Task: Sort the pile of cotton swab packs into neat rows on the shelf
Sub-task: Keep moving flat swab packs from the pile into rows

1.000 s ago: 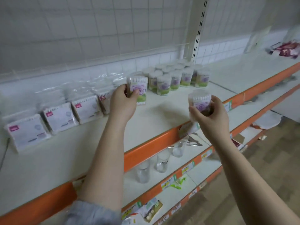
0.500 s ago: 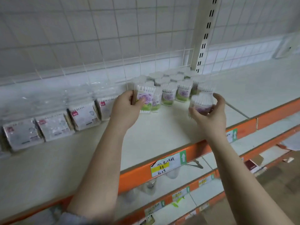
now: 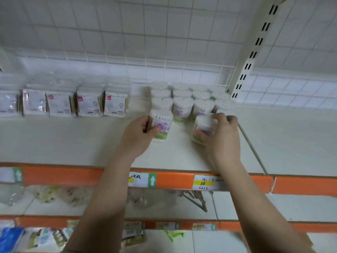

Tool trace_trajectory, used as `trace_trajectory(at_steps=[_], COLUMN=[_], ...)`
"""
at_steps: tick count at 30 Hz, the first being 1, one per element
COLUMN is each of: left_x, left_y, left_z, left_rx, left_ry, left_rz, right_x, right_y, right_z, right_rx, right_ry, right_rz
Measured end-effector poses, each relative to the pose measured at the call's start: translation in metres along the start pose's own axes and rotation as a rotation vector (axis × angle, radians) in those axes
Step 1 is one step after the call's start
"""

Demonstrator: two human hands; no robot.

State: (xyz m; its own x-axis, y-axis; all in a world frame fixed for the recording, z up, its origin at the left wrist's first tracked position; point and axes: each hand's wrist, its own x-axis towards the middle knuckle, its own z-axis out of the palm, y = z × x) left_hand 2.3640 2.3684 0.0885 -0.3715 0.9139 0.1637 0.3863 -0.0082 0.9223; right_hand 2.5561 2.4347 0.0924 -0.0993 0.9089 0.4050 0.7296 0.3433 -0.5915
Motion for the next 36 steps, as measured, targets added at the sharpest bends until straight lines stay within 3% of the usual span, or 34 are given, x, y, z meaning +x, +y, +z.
trace_trajectory(at_steps=[13, 18, 24, 29, 32, 36], left_x=[0.006, 0.007, 0.008, 0.002, 0.003, 0.008], left_y=[-0.011, -0.006, 0.01, 0.018, 0.017, 0.014], left_z=[-0.009, -0.018, -0.026, -0.009, 0.0, 0.006], left_rx=[-0.006, 0.049, 0.312, 0.495, 0.505, 0.433], left_ry=[-0.227, -0.124, 0.01, -0.03, -0.022, -0.001], left_rz=[-0.013, 0.055, 0.236, 0.337, 0.357, 0.354], right_x=[0.013, 0.017, 0.016, 0.01, 0.009, 0.01], right_y=[0.001, 0.003, 0.006, 0.012, 0.023, 0.034], right_z=[0.011, 0.017, 0.017, 0.009, 0.004, -0.003], right_rx=[0.09, 0.092, 0.108, 0.124, -0.012, -0.096], right_ry=[0.024, 0.048, 0.073, 0.231, 0.33, 0.269], right_rz=[-0.015, 0.018, -0.013, -0.071, -0.111, -0.087])
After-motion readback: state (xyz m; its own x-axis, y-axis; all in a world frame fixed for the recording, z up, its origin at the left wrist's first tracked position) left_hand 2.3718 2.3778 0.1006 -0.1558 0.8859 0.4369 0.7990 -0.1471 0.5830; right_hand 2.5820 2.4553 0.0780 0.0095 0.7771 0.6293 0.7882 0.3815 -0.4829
